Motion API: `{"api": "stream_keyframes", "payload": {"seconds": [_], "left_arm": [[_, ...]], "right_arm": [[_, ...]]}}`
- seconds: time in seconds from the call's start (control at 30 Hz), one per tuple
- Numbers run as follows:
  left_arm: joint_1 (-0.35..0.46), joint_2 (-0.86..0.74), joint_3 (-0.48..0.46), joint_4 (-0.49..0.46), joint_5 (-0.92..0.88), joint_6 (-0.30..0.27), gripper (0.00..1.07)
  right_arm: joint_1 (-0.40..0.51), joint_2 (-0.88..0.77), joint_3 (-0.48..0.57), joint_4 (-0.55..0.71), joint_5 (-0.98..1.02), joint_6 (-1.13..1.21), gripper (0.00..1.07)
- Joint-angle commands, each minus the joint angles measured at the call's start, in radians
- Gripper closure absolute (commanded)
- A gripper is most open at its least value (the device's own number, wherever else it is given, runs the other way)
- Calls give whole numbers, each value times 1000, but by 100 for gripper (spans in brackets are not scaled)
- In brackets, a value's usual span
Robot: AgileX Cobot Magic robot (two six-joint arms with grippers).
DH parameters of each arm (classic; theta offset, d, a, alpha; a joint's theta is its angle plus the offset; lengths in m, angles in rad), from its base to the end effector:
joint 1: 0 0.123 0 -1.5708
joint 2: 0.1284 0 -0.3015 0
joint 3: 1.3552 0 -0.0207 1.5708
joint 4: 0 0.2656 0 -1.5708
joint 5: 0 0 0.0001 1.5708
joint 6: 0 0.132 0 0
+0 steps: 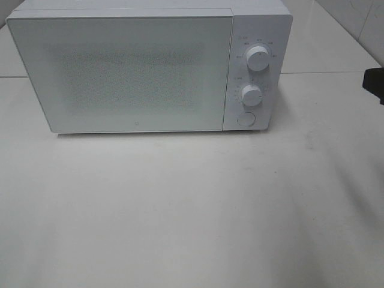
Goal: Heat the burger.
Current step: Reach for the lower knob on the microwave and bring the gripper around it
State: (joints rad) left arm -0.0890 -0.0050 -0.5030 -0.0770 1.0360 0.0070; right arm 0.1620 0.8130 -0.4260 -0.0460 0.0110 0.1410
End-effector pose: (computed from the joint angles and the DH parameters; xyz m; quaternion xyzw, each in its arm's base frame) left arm 0.0274 -0.0112 0.2700 0.0417 0.8429 -0.0604 0.5330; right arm 0.2053 0.0335 0.2676 -0.0269 0.8076 0.0753 0.5843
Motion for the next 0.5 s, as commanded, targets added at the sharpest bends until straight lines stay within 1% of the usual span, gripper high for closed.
{"api": "stream_keyframes", "payload": {"seconds": [0.03,0.1,0.13,0.17,0.37,0.5], "left_arm": [[2,-25,3,-4,0,-7,6],[2,-25,3,-4,0,-7,6],[2,-25,3,-4,0,-7,6],[2,-25,3,-4,0,-7,6],[2,-25,3,-4,0,-7,6],[2,-25,3,-4,0,-7,6]], "right_arm": [[-7,60,4,1,-95,2,38],[-7,77,4,1,-117,2,38],[-7,105,4,1,-165,2,38],[-7,105,4,1,-165,2,38],[-7,215,4,1,-332,2,38],[-7,275,4,1,-396,2,38]]}}
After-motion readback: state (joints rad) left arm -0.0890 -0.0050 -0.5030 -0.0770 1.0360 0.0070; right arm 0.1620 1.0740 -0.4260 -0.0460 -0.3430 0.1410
